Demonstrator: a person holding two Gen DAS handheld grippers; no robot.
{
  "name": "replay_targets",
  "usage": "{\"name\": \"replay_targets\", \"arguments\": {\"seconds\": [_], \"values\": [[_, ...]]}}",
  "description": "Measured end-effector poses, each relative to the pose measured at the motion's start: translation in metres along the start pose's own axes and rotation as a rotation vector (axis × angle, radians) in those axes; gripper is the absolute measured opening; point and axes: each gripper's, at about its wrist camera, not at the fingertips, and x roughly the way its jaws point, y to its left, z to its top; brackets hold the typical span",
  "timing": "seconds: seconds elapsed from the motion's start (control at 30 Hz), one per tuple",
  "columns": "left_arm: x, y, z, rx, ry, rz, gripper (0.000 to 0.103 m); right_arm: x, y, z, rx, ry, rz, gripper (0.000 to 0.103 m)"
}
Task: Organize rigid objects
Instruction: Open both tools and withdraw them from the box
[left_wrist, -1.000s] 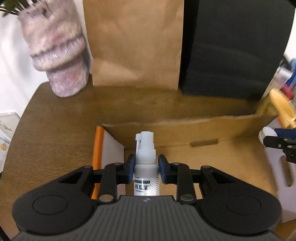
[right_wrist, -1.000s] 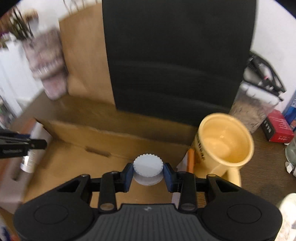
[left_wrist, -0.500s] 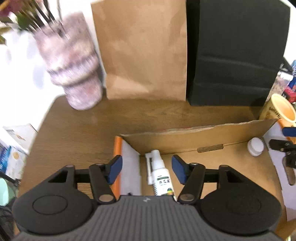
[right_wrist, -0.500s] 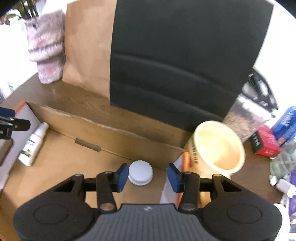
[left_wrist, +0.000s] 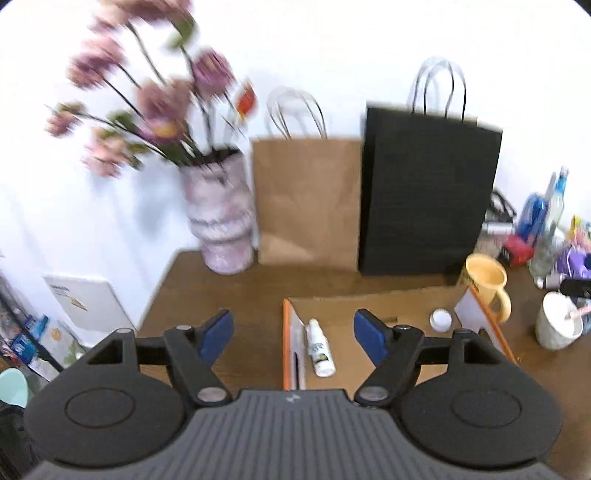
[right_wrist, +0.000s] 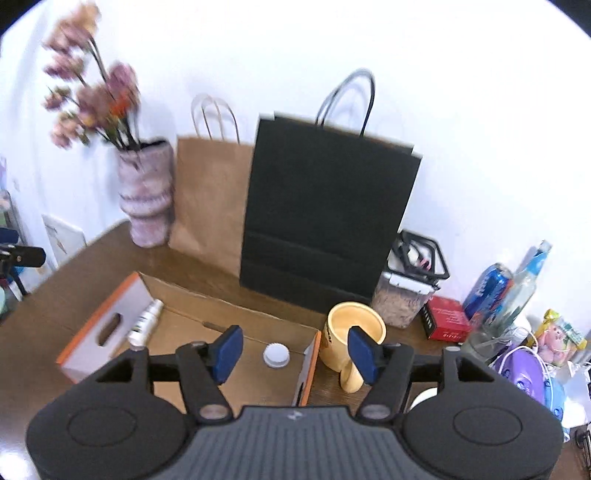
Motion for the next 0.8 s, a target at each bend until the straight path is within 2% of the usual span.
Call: {"name": "replay_targets", "arguments": {"seconds": [0.13, 0.2, 0.27, 0.3, 0.4, 0.5, 0.57, 0.7, 0.8], "values": [[-0.048, 0.0, -0.026, 0.016, -0.133, 0.058, 0.078, -0.046, 0.009, -0.027, 0.003, -0.082, 0.008, 0.064], [-0.07, 0.0, -0.043, 0.008, -0.187, 0.076, 0.08, -0.07, 0.014, -0.05, 0.001, -0.158, -0.006, 0.065], [-0.091, 0.004, -0.068, -0.016, -0.232, 0.067, 0.081, -0.094, 0.021, -0.077, -0.011, -0.238, -0.011, 0.07], [-0.101, 0.007, -0.085, -0.036, -0.247, 0.055, 0.083, -0.106, 0.026, -0.096, -0.013, -0.277, -0.011, 0.075], [-0.125, 0.015, -0.133, -0.089, -0.269, 0.025, 0.083, -0.137, 0.042, -0.15, -0.026, -0.361, -0.022, 0.076], [-0.155, 0.011, -0.189, -0.074, -0.344, 0.025, 0.088, -0.165, 0.061, -0.205, -0.025, -0.429, -0.025, 0.08], [-0.178, 0.006, -0.222, -0.072, -0.398, 0.034, 0.09, -0.18, 0.072, -0.237, -0.004, -0.457, -0.016, 0.084], [-0.223, 0.0, -0.285, -0.086, -0.483, 0.019, 0.095, -0.209, 0.093, -0.302, 0.028, -0.502, -0.009, 0.086], [-0.253, -0.011, -0.334, -0.006, -0.573, 0.088, 0.1, -0.23, 0.108, -0.344, 0.064, -0.543, 0.0, 0.092]]}}
